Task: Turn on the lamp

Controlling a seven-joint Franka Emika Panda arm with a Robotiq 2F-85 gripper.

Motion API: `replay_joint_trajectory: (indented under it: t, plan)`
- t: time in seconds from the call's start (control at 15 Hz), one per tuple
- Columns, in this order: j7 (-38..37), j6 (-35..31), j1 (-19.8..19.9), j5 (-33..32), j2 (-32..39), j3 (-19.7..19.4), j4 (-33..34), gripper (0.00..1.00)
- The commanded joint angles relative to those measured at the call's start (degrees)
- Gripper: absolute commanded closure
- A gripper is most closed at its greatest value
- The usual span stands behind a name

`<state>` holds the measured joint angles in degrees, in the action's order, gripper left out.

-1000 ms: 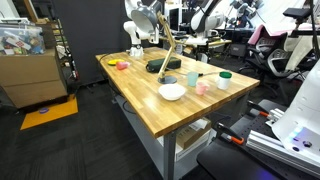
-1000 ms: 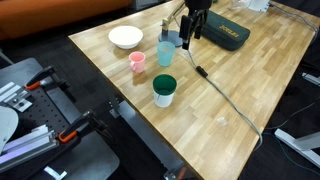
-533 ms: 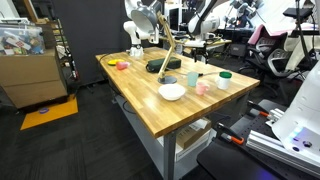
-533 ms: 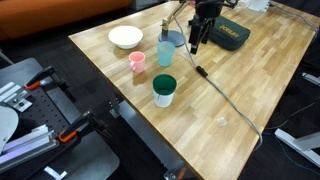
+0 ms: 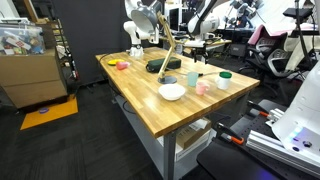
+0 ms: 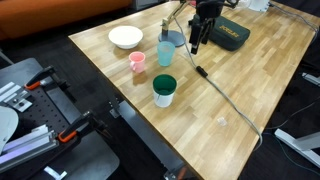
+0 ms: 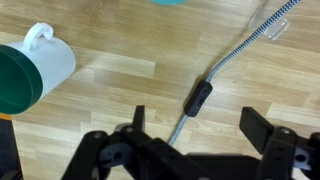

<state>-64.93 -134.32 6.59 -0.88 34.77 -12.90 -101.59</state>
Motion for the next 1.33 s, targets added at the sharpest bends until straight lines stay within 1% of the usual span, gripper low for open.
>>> replay_joint_trajectory:
  t: [0.0, 0.07, 0.13, 0.47, 0.6, 0.73, 1.27]
  plan:
    - [-0.21, 0.06, -0.49, 0.49, 1.29, -1.14, 1.4, 0.34]
    - [-0.09, 0.31, -0.22, 0.66, 1.84, -1.18, 2.13, 0.42]
    - [-0.03, 0.45, 0.06, 0.86, 2.56, -1.3, 3.12, 0.48]
    - [-0.69, 1.23, 0.34, 0.04, 7.91, -3.57, 9.65, 0.84]
    - [-0.16, 1.85, 0.75, 0.53, 10.1, -3.47, 12.02, 0.98]
    - [-0.12, 2.3, 1.03, 0.95, 12.13, -3.27, 14.04, 1.0]
    - [0.26, 4.0, 2.2, 1.88, 17.11, -2.76, 20.58, 1.0]
